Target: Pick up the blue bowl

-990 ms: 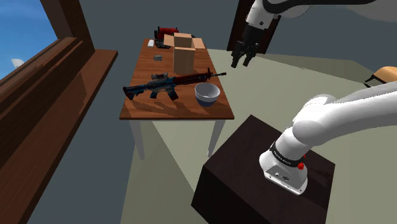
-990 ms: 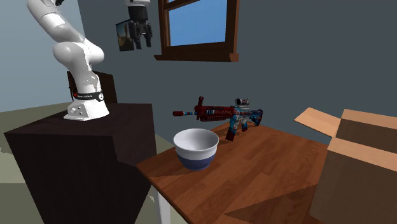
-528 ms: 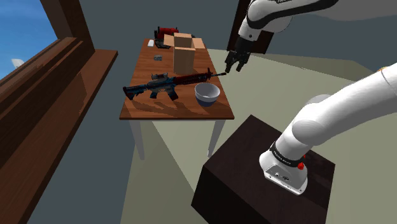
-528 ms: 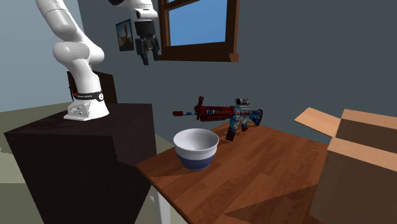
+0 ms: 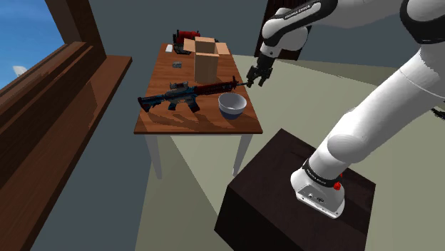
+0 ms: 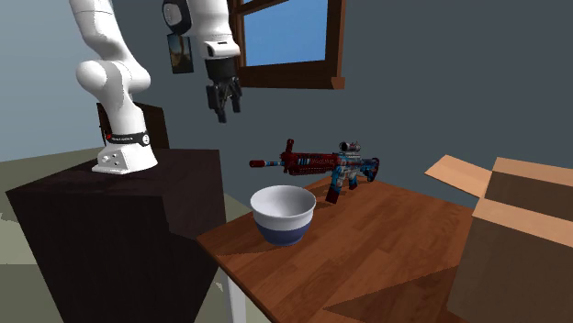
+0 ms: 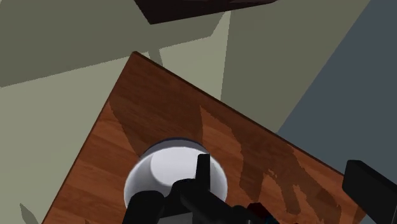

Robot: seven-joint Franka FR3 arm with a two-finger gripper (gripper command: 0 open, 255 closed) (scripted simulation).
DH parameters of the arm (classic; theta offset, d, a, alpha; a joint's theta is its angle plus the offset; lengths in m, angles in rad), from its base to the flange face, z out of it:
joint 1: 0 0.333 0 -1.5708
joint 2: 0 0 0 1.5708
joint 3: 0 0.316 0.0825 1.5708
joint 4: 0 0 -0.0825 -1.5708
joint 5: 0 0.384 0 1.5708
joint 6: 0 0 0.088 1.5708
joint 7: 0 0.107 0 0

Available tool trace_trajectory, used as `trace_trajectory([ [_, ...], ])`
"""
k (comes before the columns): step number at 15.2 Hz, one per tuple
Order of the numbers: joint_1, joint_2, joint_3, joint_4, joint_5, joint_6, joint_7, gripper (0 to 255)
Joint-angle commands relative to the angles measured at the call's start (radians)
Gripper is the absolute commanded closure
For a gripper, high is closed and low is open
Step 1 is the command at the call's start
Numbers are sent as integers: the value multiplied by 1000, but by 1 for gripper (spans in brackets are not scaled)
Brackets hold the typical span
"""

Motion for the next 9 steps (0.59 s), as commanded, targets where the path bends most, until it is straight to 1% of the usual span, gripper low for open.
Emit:
trace_trajectory([
  [1,0,86,-22,39,43,40,-52,0],
  [5,-15,248,-43,122,144,95,-155,0],
  [9,-55,411,-36,227,249,125,-251,0],
])
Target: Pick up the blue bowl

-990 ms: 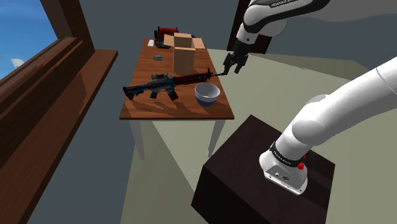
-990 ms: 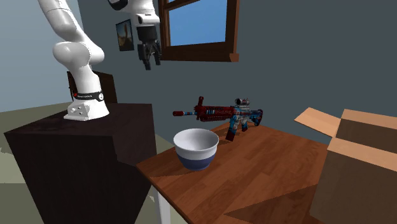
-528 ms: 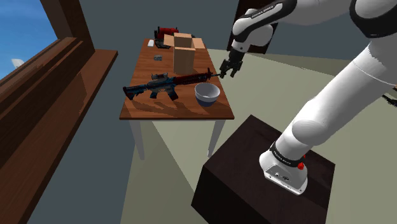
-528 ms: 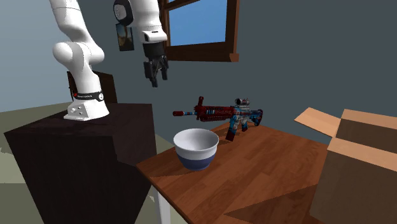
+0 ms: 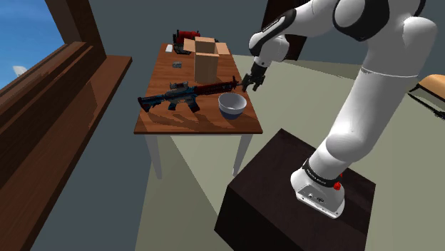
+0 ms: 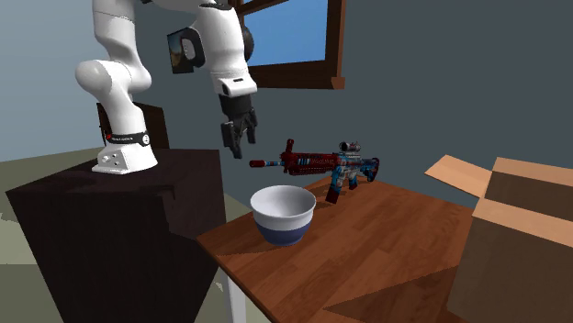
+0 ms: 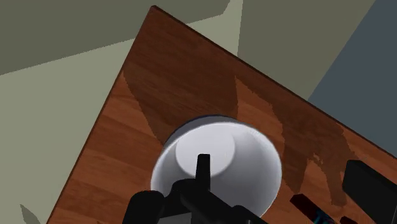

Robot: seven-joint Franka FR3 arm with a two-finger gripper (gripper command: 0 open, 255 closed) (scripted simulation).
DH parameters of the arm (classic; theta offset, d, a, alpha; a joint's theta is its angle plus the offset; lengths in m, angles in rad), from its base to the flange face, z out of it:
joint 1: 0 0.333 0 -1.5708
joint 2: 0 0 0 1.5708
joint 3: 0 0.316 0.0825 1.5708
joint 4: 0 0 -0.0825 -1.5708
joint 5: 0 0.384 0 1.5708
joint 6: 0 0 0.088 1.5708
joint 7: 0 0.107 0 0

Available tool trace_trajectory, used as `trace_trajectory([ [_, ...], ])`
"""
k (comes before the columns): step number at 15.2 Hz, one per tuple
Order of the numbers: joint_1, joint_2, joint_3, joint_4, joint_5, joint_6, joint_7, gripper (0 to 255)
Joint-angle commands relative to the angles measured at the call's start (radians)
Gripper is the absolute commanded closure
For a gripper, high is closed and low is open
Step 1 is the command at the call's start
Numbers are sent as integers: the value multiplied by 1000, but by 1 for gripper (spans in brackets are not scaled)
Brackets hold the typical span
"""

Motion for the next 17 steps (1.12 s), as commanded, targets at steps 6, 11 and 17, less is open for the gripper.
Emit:
trace_trajectory([
  [6,-98,276,41,219,145,18,-125,0],
  [11,-175,471,77,414,203,7,-164,0],
  [17,-213,583,100,516,228,16,-181,0],
])
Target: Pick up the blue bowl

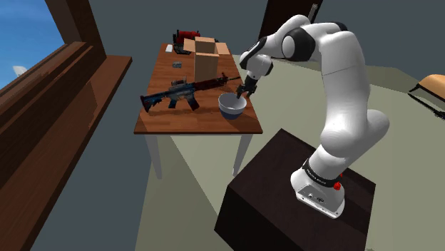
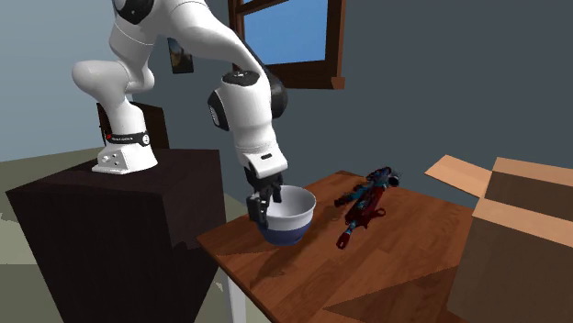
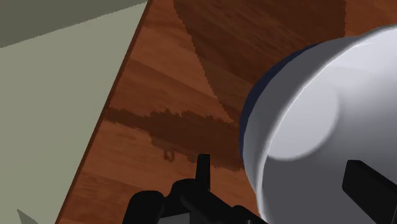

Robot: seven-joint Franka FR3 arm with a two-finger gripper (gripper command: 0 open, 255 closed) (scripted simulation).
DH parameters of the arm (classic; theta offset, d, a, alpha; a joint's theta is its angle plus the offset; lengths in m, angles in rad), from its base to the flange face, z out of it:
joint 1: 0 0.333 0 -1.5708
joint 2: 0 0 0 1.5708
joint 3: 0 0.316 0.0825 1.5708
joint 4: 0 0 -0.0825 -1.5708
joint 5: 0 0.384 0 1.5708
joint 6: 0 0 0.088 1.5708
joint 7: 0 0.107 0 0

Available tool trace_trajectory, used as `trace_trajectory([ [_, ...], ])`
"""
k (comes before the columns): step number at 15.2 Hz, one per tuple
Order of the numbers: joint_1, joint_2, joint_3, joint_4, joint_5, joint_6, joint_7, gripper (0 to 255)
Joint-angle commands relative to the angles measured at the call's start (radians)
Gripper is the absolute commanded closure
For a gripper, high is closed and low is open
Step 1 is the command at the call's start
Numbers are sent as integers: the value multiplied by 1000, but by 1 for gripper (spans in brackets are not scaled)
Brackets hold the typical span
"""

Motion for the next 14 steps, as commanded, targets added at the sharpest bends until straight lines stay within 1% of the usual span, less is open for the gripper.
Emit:
trace_trajectory([
  [1,-7,23,7,11,8,12,-9,0],
  [4,-16,62,19,27,21,34,-21,0],
  [6,-16,62,19,27,21,34,-21,0],
  [7,-15,61,19,27,21,34,-20,255],
  [14,-15,61,19,26,21,34,-20,255],
])
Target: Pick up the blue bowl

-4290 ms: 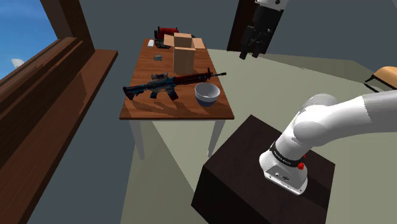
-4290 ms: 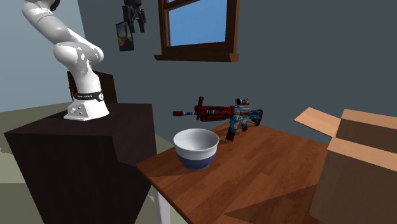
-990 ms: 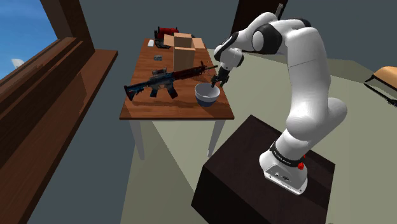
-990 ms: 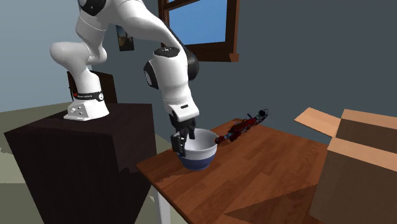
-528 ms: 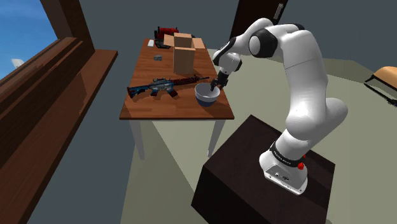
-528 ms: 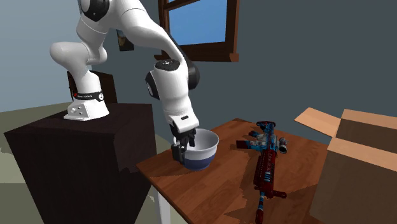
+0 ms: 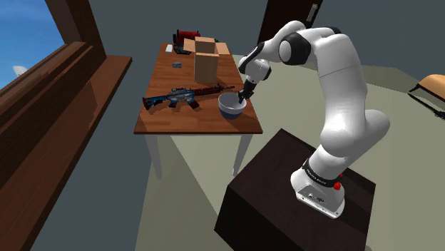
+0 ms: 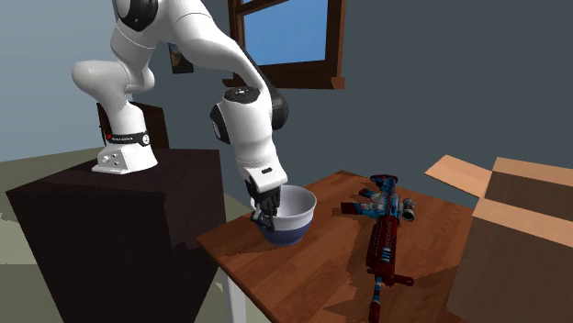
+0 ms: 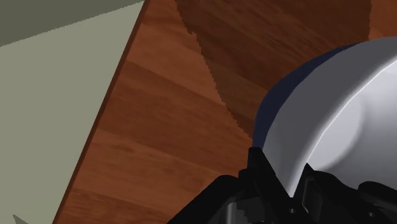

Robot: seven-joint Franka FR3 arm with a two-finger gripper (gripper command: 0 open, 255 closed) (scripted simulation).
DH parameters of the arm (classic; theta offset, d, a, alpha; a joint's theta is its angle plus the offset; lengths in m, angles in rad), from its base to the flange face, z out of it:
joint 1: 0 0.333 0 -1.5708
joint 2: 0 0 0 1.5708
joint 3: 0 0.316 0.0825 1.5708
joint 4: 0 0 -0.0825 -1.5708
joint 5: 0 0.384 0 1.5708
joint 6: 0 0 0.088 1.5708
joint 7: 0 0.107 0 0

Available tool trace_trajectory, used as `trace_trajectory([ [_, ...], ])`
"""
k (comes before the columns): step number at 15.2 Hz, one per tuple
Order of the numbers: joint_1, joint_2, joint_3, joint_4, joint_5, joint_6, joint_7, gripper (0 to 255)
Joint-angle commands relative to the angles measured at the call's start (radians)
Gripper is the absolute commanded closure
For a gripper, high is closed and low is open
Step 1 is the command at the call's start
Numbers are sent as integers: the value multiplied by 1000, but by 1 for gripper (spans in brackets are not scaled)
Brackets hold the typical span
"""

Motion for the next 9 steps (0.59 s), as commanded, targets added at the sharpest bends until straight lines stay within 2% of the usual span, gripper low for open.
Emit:
trace_trajectory([
  [1,0,0,0,0,0,0,0,255],
  [9,16,-73,-24,-28,-26,-44,24,255],
])
